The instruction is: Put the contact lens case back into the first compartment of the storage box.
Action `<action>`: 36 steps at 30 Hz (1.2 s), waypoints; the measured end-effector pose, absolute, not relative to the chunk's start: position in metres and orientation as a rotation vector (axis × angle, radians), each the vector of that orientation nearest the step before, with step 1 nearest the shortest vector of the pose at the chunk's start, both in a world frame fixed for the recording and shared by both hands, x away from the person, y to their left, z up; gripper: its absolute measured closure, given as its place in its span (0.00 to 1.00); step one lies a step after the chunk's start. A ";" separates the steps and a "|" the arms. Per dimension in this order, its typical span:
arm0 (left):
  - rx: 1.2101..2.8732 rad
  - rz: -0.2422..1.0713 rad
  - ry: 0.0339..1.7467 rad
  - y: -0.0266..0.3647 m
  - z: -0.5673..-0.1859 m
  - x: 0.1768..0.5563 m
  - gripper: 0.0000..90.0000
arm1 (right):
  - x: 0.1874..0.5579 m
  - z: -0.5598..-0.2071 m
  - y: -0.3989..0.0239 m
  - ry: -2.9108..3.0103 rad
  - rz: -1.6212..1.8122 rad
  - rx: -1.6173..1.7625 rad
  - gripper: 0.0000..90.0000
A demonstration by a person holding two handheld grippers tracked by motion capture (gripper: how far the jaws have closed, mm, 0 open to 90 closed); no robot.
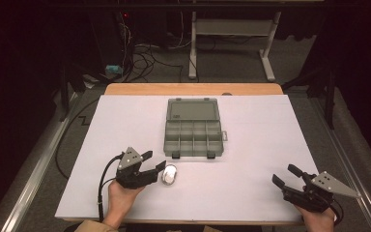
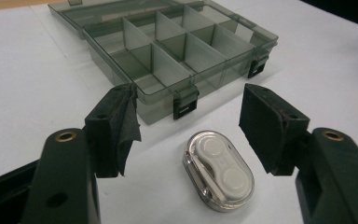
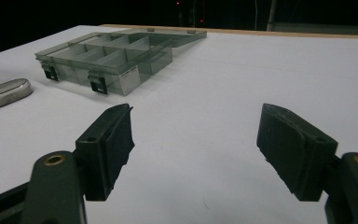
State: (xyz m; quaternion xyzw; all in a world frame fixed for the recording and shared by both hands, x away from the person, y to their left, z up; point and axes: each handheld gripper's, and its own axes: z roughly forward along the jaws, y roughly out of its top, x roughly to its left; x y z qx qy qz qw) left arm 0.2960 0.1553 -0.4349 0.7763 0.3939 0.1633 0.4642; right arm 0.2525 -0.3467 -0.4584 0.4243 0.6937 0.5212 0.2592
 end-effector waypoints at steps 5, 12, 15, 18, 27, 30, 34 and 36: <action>1.967 0.372 1.015 0.147 -0.432 0.299 0.42 | 0.253 -0.459 -0.347 1.883 1.409 1.147 0.30; 2.051 0.330 1.064 0.139 -0.431 0.303 0.43 | 0.253 -0.458 -0.347 1.883 1.408 1.146 0.30; 2.077 0.316 1.084 0.136 -0.432 0.306 0.43 | 0.253 -0.459 -0.347 1.884 1.409 1.143 0.30; 2.100 0.287 1.106 0.132 -0.433 0.308 0.43 | 0.253 -0.458 -0.347 1.884 1.409 1.143 0.30; 2.192 0.190 1.185 0.125 -0.436 0.314 0.43 | 0.253 -0.459 -0.346 1.890 1.405 1.139 0.30; 2.212 0.171 1.192 0.123 -0.437 0.315 0.43 | 0.253 -0.459 -0.346 1.892 1.403 1.140 0.30; 2.238 0.157 1.200 0.119 -0.440 0.317 0.42 | 0.253 -0.459 -0.346 1.893 1.402 1.141 0.30; 2.251 0.155 1.196 0.117 -0.441 0.318 0.42 | 0.253 -0.459 -0.346 1.894 1.401 1.141 0.30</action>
